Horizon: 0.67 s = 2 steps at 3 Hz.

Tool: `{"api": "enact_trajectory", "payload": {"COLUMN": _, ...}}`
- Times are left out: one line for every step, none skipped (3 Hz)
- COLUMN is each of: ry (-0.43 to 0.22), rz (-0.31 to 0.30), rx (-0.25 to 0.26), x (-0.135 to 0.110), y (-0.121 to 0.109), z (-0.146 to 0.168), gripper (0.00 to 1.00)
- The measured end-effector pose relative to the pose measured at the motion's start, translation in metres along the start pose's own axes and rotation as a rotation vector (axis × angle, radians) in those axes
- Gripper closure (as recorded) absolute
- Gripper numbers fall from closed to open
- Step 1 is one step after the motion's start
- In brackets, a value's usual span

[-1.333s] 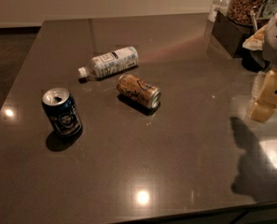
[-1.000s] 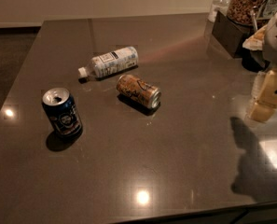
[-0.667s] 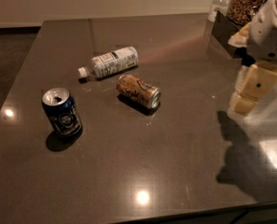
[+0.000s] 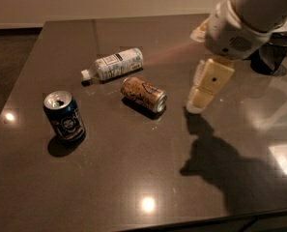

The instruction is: Move pepsi can near orange can

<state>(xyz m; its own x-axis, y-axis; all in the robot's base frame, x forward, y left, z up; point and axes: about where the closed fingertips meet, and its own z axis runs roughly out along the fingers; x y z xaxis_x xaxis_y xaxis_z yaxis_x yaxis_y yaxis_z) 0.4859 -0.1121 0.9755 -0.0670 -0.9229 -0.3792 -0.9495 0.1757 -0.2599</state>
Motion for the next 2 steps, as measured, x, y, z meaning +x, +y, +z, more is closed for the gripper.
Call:
{"api": "enact_trajectory", "payload": {"ry": -0.146, "rz": -0.125, "rx": -0.083, "x": -0.090, "y": 0.032, "z": 0.041, "gripper": 0.00}}
{"api": "enact_trajectory", "payload": {"ry": -0.206, "rz": -0.170, "rx": -0.143, "x": -0.131, "y": 0.056, "z": 0.064, "gripper": 0.00}}
